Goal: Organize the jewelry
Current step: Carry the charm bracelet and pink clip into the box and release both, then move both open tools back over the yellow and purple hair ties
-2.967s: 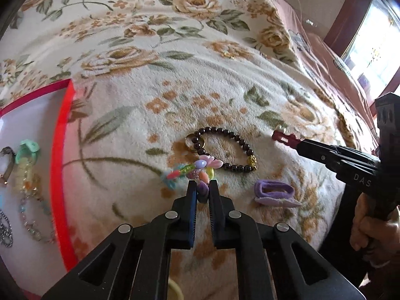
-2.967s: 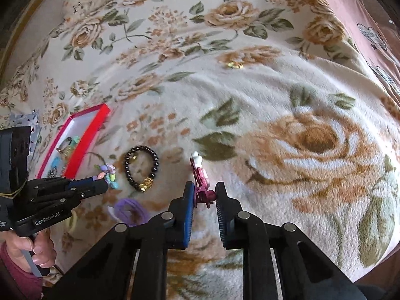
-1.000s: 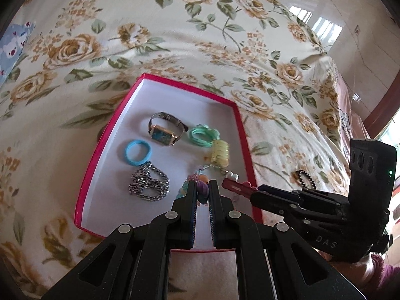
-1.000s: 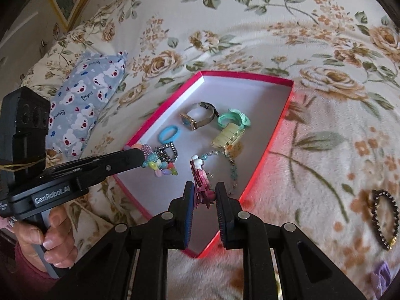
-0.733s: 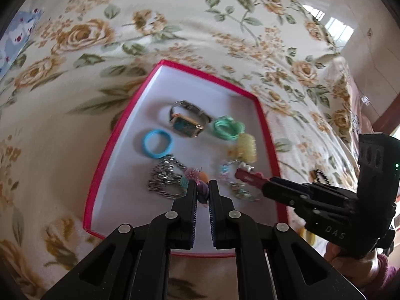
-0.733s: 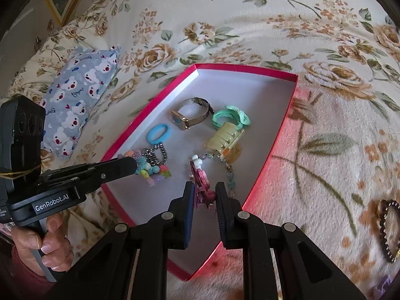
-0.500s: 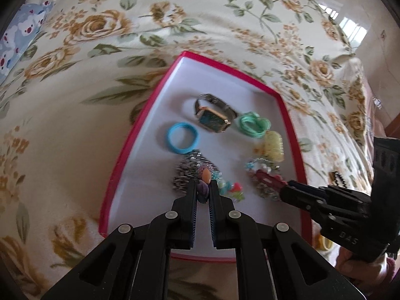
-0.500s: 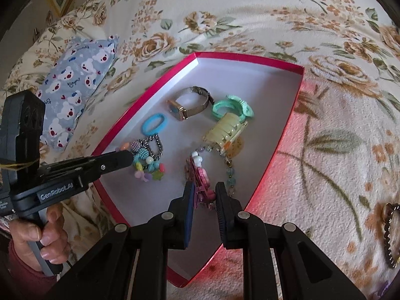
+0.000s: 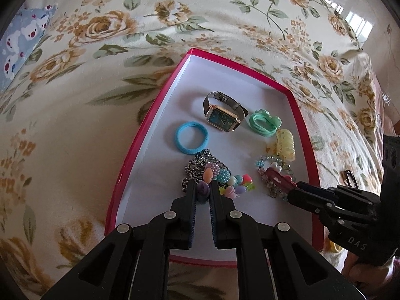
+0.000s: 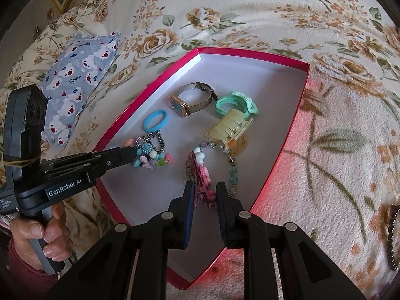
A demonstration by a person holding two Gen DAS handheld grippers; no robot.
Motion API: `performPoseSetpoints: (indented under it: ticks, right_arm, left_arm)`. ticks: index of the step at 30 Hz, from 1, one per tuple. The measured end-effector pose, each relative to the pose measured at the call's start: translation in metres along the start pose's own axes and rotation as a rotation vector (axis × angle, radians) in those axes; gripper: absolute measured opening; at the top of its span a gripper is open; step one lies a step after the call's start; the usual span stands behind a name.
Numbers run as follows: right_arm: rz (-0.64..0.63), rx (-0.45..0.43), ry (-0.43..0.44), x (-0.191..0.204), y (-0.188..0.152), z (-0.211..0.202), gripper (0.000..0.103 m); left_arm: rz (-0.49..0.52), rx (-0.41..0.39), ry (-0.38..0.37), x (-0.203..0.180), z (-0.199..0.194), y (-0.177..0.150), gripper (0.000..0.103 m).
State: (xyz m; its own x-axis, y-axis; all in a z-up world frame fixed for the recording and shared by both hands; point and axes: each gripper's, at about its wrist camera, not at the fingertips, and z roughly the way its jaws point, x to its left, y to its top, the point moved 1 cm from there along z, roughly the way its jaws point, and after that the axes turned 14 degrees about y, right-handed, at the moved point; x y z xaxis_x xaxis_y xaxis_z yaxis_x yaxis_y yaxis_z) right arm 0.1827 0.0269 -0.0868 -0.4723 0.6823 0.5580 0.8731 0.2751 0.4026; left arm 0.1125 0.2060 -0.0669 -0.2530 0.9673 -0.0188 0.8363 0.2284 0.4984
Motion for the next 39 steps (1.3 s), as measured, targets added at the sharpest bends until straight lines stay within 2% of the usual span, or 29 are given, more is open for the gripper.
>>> performPoseSetpoints:
  ticks: [3,11,14,16,19,22,28,39]
  right_arm:
    - [0.001,0.000,0.005,0.001,0.001,0.000,0.022]
    - [0.004,-0.030,0.013,0.004,0.000,-0.010,0.032]
    - [0.016,-0.053,0.019,0.003,-0.001,-0.021,0.033]
    - [0.022,-0.076,0.025,0.004,-0.002,-0.031,0.033]
    - [0.024,-0.122,0.030,0.003,-0.006,-0.050,0.049]
    - [0.033,-0.176,0.026,-0.002,-0.012,-0.073,0.051]
    - [0.096,-0.251,-0.017,-0.023,-0.033,-0.121,0.052]
    - [0.215,-0.349,-0.119,-0.064,-0.078,-0.196,0.053]
  left_arm:
    - [0.003,0.002,0.006,0.000,-0.002,0.000,0.017]
    - [0.014,-0.002,0.021,-0.001,-0.008,-0.001,0.023]
    - [0.009,-0.010,0.024,0.000,-0.013,-0.002,0.033]
    - [-0.006,-0.018,0.022,0.002,-0.019,-0.003,0.047]
    - [-0.030,-0.034,-0.003,0.003,-0.029,-0.006,0.056]
    - [-0.062,-0.045,-0.042,0.005,-0.038,-0.011,0.064]
    - [-0.066,-0.046,-0.087,-0.003,-0.051,-0.022,0.068]
    - [0.049,-0.063,-0.153,-0.047,-0.081,-0.033,0.072]
